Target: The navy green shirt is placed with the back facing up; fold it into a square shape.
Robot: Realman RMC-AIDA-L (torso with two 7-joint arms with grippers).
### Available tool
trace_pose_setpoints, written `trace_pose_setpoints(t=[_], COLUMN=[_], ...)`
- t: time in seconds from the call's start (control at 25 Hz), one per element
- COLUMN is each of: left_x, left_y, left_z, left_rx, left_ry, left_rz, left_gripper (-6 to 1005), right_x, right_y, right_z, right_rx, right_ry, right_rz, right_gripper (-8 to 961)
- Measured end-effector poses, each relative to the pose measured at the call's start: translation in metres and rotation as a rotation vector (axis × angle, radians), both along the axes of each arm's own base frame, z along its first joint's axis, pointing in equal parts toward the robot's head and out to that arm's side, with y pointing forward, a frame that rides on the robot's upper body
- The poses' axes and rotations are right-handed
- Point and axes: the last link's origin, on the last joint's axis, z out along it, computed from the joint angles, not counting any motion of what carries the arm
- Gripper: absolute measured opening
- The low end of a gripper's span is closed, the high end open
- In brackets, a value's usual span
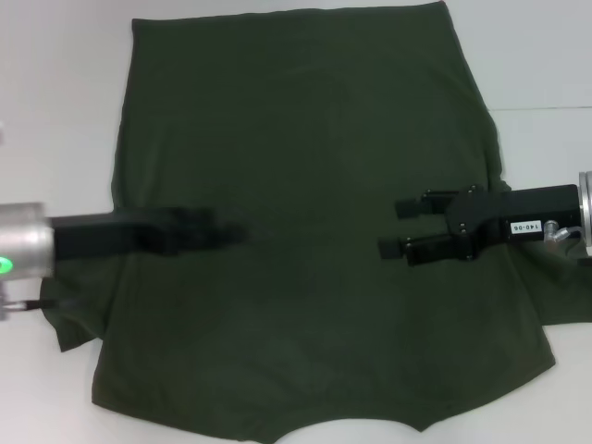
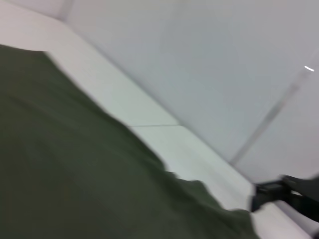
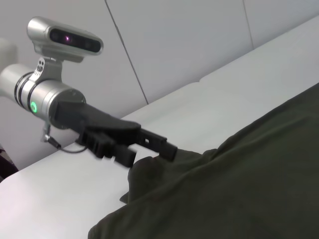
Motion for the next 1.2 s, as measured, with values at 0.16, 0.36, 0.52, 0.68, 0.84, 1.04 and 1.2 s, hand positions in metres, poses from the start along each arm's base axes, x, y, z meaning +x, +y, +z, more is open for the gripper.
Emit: trace_pose_setpoints(t=[0.16, 0.36, 0.52, 0.68, 0.84, 1.04, 1.2], left_x=[-0.026, -0.056, -0.072, -0.079, -0.085, -0.095, -0.101], left_y=[-0.003, -0.012, -0.016, -0.019, -0.022, -0.027, -0.031], left_z=[0.027, 0.042, 0.044, 0.046, 0.051, 0.062, 0.067], left_rx=[0.035, 0.05, 0.057, 0.068, 0.092, 0.111, 0.114], left_ry=[0.031, 0.081, 0.11, 0.111, 0.092, 0.11, 0.13], left_rz=[0.152, 0.315, 0.418, 0.454, 0.486, 0.541, 0.571], left_gripper=[949, 950, 950, 950, 949, 949, 949], right_x=[-0.005, -0.01, -0.013, -0.014, -0.015, -0.015, -0.016], right_y=[0.004, 0.007, 0.009, 0.011, 0.012, 0.013, 0.014], right_z=[0.0, 0.001, 0.001, 0.001, 0.002, 0.003, 0.004], right_rx=[-0.001, -0.002, 0.0, 0.003, 0.005, 0.009, 0.012], right_ry=[-0.003, -0.005, -0.007, -0.008, -0.01, -0.013, -0.016], right_rz=[0.009, 0.016, 0.023, 0.027, 0.028, 0.03, 0.032], right_gripper=[934, 935, 935, 935, 934, 934, 934])
